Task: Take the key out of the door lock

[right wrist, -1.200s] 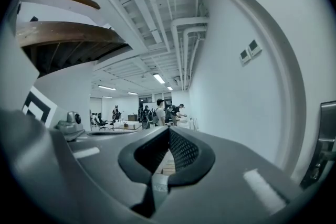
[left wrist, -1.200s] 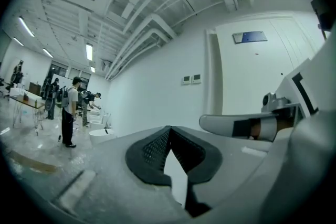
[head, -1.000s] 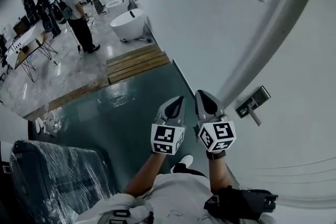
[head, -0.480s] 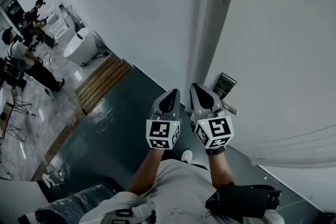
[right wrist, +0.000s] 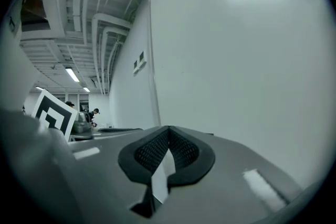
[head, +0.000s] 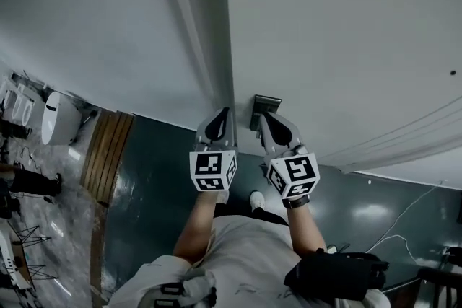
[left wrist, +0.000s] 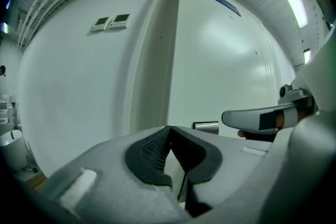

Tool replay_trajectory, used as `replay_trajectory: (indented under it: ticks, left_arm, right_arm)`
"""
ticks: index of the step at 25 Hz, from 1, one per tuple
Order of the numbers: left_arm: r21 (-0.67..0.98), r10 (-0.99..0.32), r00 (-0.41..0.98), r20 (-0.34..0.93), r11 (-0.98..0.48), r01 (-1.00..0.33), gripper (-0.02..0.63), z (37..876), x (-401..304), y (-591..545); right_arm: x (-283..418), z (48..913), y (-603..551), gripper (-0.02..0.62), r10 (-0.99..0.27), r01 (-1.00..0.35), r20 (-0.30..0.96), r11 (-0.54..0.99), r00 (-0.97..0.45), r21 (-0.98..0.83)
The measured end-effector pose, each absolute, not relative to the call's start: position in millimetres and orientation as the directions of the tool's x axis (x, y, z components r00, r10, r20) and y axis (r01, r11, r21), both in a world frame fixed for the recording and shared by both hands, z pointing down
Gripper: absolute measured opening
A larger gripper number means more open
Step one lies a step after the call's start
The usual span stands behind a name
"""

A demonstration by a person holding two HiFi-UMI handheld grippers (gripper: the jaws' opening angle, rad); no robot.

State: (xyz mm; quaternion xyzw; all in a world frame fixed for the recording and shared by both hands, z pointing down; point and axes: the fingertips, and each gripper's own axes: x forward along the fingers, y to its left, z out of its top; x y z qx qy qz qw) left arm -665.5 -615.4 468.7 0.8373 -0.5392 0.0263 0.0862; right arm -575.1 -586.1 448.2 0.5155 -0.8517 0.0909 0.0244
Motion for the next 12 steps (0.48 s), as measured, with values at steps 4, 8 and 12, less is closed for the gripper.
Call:
replay_trajectory:
  ticks: [4,8,12]
  left_arm:
    - [0.072,-0.867,0.477,0.143,-0.472,-0.879,0.002,473,-663,-634]
    - [0.08,-0.835,0.533,0.139,-0.527,-0.846,0.003,483,-656,-645]
    - [0.095,-0.785,0.603,0.138,-0.596,-0.797,0.11,491,-644,-648]
  right_arm:
    - [-568,462,-588,0.004,-0.896,-0.91,0.172,0.389,-0.409,-0.141]
    - [-566,483,-585,0.004,-0.905,-0.927,0.215,0.337,-0.367,-0.165]
    - [-561,502,-577,0.004,-0.917,-0.943,0.248,0.268,-0.313,-0.198]
